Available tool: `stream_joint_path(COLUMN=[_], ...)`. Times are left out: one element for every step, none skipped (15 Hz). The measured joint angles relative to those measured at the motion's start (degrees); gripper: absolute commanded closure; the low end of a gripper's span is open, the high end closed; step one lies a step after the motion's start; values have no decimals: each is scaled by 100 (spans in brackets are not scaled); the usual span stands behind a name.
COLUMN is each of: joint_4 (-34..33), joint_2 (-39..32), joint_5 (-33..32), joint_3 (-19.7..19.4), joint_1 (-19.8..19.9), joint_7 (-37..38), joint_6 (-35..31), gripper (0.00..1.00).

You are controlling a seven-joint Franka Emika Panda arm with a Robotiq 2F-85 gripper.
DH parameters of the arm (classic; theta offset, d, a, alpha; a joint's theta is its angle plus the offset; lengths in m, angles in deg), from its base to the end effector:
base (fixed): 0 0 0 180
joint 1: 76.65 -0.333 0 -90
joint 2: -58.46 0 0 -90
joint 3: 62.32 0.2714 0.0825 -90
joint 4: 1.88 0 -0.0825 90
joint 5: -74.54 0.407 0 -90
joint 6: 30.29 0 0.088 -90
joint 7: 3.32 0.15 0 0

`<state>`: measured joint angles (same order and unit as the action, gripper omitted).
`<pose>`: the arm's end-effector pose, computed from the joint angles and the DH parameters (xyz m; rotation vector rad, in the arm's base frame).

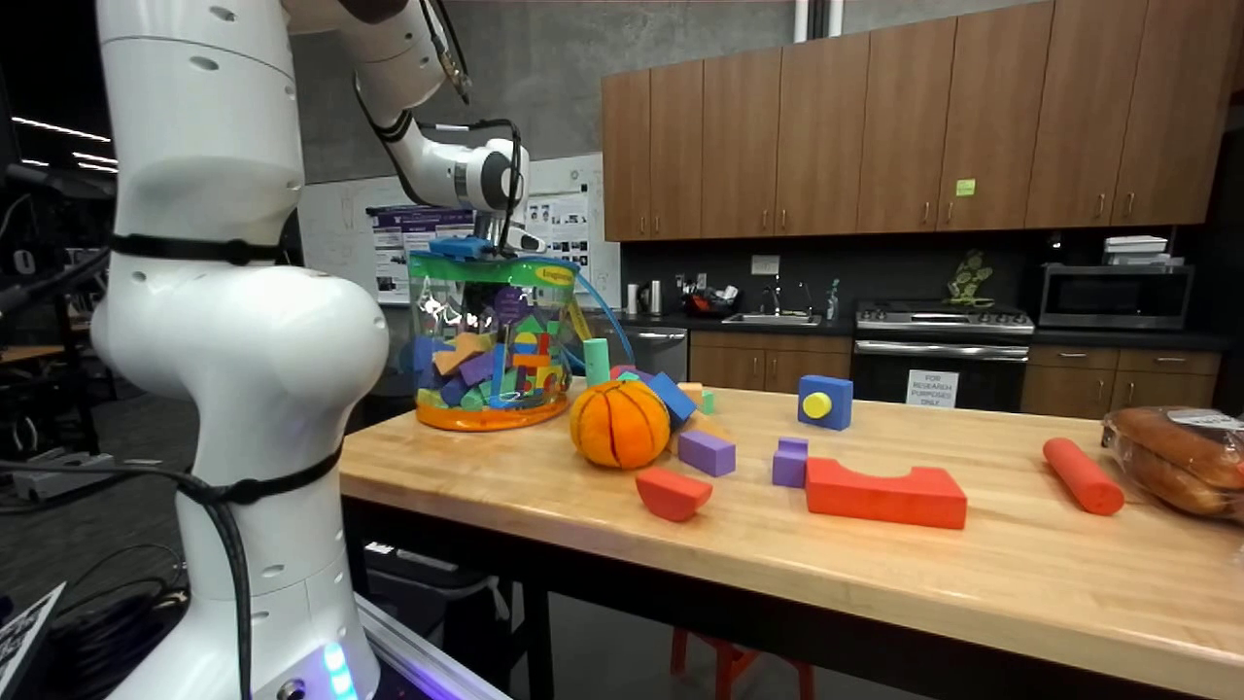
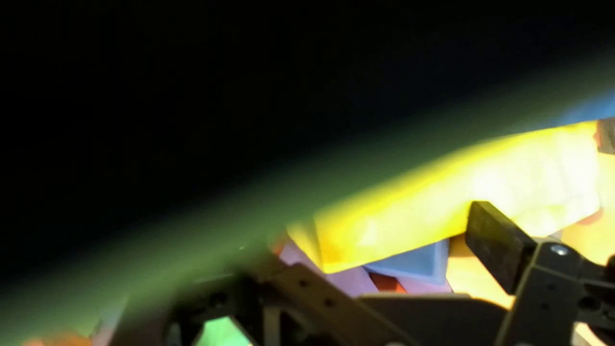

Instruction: Remove one yellow block from the toy bag

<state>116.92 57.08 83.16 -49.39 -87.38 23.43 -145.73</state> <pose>0.5054 0.2375 0.3137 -3.0387 0.1888 0.2033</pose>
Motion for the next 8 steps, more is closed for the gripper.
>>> stream_joint_path(joint_4=[-9, -17, -33, -53, -75, -100, -117, -122], joint_2=[-4, -8, -11, -12, -12, -12, -12, -12], joint_5=[0, 0, 0, 1, 0, 0, 0, 0], joint_3=[0, 0, 1, 3, 3, 1, -1, -4], joint_1=[0, 0, 0, -1, -2, -1, -1, -1], joint_7=[0, 0, -1, -1, -3, -7, -12, -19], joint_6=[12, 25, 30, 32, 41, 59, 70, 72], gripper=[26, 32, 39, 47, 53, 55, 55, 59])
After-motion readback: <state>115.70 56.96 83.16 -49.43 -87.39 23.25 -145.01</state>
